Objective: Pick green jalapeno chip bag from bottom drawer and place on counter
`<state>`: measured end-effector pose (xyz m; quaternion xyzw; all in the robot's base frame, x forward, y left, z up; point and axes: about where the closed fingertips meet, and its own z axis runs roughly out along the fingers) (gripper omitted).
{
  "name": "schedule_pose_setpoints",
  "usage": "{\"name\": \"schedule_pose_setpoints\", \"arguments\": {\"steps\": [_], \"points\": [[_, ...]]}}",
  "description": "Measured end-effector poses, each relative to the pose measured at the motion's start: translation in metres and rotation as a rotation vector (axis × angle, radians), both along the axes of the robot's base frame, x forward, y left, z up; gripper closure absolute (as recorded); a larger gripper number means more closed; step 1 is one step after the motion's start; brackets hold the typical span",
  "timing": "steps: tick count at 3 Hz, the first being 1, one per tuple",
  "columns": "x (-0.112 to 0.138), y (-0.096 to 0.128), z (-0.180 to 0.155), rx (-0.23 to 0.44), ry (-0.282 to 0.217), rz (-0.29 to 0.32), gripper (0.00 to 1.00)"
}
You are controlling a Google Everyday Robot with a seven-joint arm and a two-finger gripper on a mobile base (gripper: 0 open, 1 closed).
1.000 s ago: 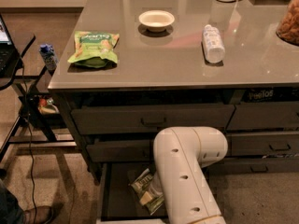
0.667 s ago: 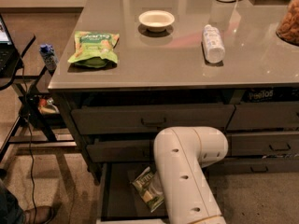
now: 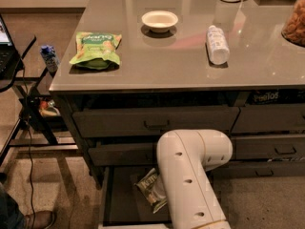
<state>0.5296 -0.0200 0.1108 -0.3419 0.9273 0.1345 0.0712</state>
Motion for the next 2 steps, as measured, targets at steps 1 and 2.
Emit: {"name": "schedule_pose_setpoints", "arguments": {"steps": [1,2], "points": [[0.0,0.0,0.0,0.0,0.0,0.0,1.0],[0.0,0.0,0.0041,0.0,0.0,0.0,1.0]]}}
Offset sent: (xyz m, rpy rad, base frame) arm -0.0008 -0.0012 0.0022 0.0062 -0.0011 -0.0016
